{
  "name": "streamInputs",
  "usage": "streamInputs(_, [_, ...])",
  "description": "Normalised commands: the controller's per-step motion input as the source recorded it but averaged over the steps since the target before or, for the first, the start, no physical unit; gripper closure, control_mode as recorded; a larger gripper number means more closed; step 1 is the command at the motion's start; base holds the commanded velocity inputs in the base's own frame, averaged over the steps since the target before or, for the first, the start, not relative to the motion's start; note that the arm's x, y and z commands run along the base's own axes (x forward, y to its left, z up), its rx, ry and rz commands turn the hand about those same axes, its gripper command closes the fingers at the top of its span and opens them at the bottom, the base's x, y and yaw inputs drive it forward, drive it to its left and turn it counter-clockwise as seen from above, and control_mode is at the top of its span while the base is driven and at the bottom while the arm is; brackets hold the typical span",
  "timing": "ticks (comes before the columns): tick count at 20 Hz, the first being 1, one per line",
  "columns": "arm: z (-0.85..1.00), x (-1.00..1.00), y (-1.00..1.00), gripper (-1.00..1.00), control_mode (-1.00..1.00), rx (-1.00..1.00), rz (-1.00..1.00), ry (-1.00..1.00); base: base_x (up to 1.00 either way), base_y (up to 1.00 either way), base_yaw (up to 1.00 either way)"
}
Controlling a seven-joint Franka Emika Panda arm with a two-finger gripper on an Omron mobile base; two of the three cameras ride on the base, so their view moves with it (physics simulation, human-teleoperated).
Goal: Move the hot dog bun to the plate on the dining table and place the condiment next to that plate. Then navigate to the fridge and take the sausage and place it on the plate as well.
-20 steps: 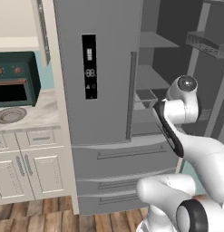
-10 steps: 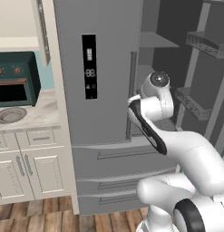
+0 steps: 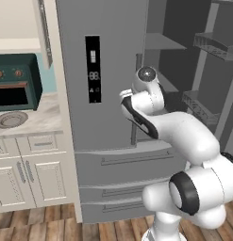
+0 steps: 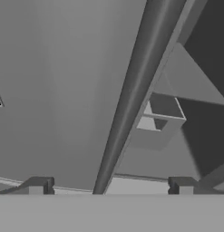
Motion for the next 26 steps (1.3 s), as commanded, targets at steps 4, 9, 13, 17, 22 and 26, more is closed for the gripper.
streamInputs(4, [0.0, 0.48, 0.0, -1.0, -1.0, 0.04, -0.07, 0.0, 0.0, 0.0, 0.0])
streamInputs(9, [0.0, 0.34, -0.15, -1.0, -1.0, 0.09, -0.01, 0.0, 0.0, 0.0, 0.0])
streamInputs(13, [0.0, 0.3, -0.23, -1.0, -1.0, 0.09, 0.0, -0.01, 0.0, 0.0, 0.0])
streamInputs(17, [0.0, 0.26, -0.19, -1.0, -1.0, 0.07, 0.0, -0.02, 0.0, 0.0, 0.0])
streamInputs(22, [-0.01, 0.29, -0.02, -1.0, -1.0, 0.03, 0.0, -0.01, 0.0, 0.0, 0.0])
streamInputs(26, [-0.05, 0.26, 0.0, -1.0, -1.0, 0.0, 0.0, -0.02, 0.0, 0.0, 0.0])
